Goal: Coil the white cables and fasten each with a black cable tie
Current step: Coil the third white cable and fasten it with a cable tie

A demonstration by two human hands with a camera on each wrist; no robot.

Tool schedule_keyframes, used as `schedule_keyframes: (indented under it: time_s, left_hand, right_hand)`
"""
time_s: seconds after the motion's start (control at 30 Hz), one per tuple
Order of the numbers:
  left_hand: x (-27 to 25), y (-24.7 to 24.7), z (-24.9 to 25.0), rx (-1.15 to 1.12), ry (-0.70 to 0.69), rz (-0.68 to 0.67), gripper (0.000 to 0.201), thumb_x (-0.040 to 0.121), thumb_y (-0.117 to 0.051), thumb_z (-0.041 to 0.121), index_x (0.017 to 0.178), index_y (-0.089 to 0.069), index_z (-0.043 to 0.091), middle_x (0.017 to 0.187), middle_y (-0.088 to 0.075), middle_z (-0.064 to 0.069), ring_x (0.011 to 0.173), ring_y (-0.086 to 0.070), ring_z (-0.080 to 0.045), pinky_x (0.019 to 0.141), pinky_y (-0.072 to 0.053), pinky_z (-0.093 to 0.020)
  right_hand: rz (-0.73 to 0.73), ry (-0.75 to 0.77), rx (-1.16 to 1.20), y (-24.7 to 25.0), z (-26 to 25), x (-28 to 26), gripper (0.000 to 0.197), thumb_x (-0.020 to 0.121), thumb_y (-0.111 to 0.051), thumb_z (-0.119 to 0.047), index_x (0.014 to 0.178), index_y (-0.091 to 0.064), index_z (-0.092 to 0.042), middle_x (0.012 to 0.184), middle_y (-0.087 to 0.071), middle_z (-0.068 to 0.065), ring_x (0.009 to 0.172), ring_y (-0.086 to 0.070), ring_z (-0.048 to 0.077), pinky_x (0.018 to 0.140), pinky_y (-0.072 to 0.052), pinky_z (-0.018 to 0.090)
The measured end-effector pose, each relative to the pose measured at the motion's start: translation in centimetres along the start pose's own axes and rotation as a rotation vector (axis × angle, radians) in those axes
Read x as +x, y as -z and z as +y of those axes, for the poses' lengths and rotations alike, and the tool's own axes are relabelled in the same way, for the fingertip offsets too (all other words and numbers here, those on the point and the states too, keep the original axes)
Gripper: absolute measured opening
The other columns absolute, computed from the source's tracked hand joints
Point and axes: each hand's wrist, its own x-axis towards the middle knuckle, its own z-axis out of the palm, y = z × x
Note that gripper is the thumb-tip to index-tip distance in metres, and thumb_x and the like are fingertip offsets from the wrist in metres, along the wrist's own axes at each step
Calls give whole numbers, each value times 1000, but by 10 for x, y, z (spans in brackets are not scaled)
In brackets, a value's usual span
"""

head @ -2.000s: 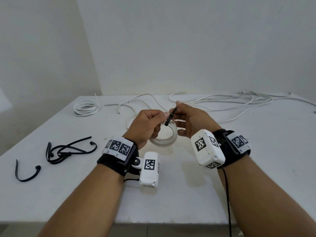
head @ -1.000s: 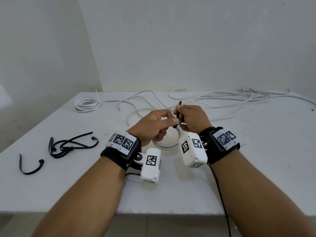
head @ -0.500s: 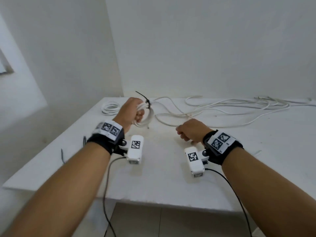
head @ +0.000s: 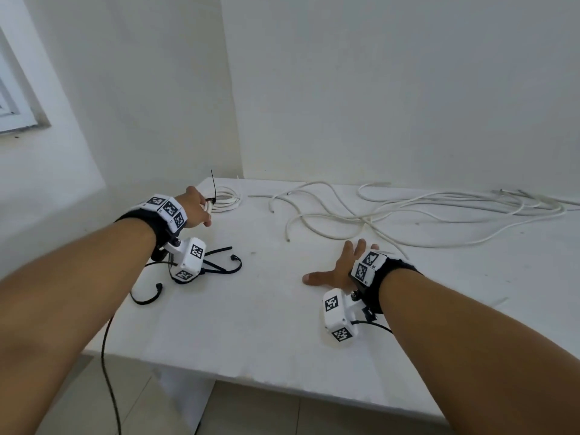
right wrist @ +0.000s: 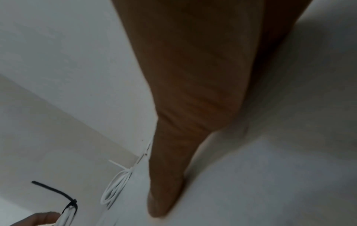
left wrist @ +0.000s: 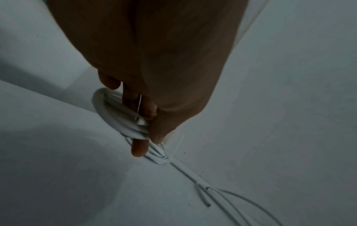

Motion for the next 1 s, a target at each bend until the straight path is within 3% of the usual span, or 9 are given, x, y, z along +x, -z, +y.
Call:
schedule_keyframes:
  time_s: [0.1, 0.23, 0.33, 0.5, 0.63, 0.7, 0.8, 0.9, 1.0]
  left_hand:
    - [11, -1, -3, 90, 7, 18, 57, 82, -77, 14, 128, -43, 5, 120, -58, -17, 108, -57, -35, 83, -45, -37]
    - [20, -5, -6, 222, -63, 39, 29, 88, -67, 20, 111, -62, 3, 110, -68, -19, 100, -64, -35, 87, -51, -38]
    - [26, -14, -4, 282, -86, 19, 25, 86, -65, 27, 103, -67, 9, 109, -68, -13, 99, -64, -34, 90, -52, -37]
    - [33, -20, 7, 254, -96, -46, 18, 80, -76, 19, 93, -65, 13, 99, -63, -5, 93, -60, -27, 75, -45, -29]
    - [38, -17, 6, 260, -98, -40, 19, 79, -76, 37, 80, -64, 23, 100, -66, -2, 92, -60, -24, 79, -45, -29]
    - [37, -12, 13, 266, -103, 20, 20, 83, -72, 40, 79, -65, 21, 101, -68, -5, 91, -59, -26, 81, -46, -29]
    - [33, -7, 37, 166, -179, 133, 18, 87, -67, 30, 83, -69, 12, 93, -67, -7, 86, -57, -27, 77, -42, -27]
    - [29, -16, 66, 82, -203, 56, 17, 88, -67, 33, 81, -68, 17, 93, -68, -5, 89, -61, -26, 80, -47, -28]
    - [35, -34, 89, 36, -214, -20, 13, 87, -68, 27, 87, -71, 15, 94, -74, -11, 88, -71, -30, 84, -58, -36]
  right_hand:
    - [-5, 4, 28, -2, 2, 6, 149, 51, -49, -99, 156, 15, -15, 163, 19, 14, 150, 14, 40, 120, -1, 55]
    - [-9, 12, 42, -6, 4, 9, 151, 50, -51, -99, 155, 16, -14, 163, 20, 14, 150, 16, 40, 120, 1, 54]
    - [-14, 7, 50, -3, 4, 10, 150, 50, -53, -98, 155, 15, -15, 163, 21, 14, 150, 16, 39, 121, 2, 53]
    - [-25, 8, 41, 1, 3, 9, 148, 52, -56, -96, 156, 12, -15, 164, 17, 13, 151, 13, 38, 121, -1, 53]
    - [-33, 8, 23, 5, 4, 5, 147, 53, -55, -96, 156, 11, -16, 164, 16, 14, 151, 10, 39, 122, -3, 53]
    - [-35, 13, 30, 5, 4, 4, 146, 54, -55, -95, 156, 13, -15, 163, 18, 15, 150, 12, 39, 121, -1, 53]
    - [-40, 11, 59, 3, 3, 3, 146, 56, -57, -94, 155, 15, -14, 163, 21, 15, 150, 17, 39, 120, 3, 52]
    - [-37, 13, 61, 2, 3, 4, 147, 55, -56, -94, 155, 16, -14, 162, 22, 14, 149, 19, 39, 120, 3, 53]
    - [-42, 14, 68, -2, 4, 8, 150, 52, -54, -96, 154, 18, -14, 162, 23, 13, 149, 21, 39, 121, 1, 58]
